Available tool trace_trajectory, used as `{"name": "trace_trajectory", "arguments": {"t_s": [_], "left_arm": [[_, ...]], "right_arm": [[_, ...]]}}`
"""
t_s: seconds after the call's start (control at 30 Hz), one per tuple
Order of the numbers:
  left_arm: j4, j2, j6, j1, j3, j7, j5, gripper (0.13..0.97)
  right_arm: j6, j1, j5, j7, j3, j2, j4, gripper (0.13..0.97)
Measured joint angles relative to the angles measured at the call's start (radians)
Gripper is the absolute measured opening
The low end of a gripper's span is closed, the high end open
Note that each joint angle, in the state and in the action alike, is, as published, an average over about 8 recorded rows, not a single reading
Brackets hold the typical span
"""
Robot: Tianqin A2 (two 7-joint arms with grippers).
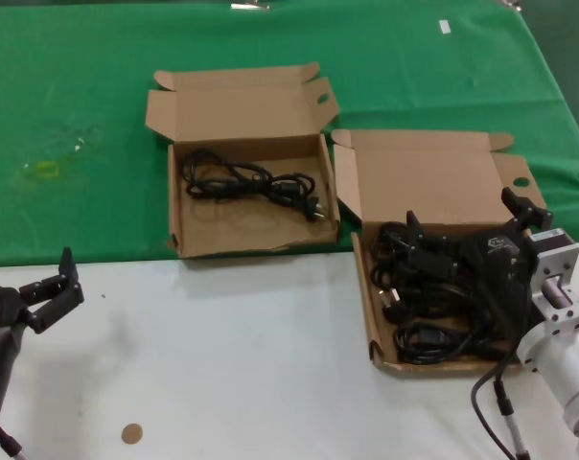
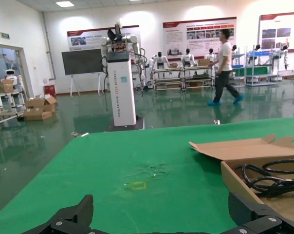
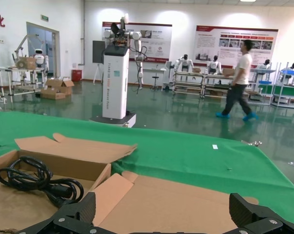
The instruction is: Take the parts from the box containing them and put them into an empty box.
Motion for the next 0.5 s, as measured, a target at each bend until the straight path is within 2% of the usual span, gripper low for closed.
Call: {"name": "trace_trajectory", "arguments": {"t_s": [0.5], "left_arm": [[0.0, 0.0, 0.0, 0.0, 0.0, 0.0, 0.0, 0.966]], "right_arm": [[0.0, 0.0, 0.0, 0.0, 0.0, 0.0, 0.0, 0.966]]}}
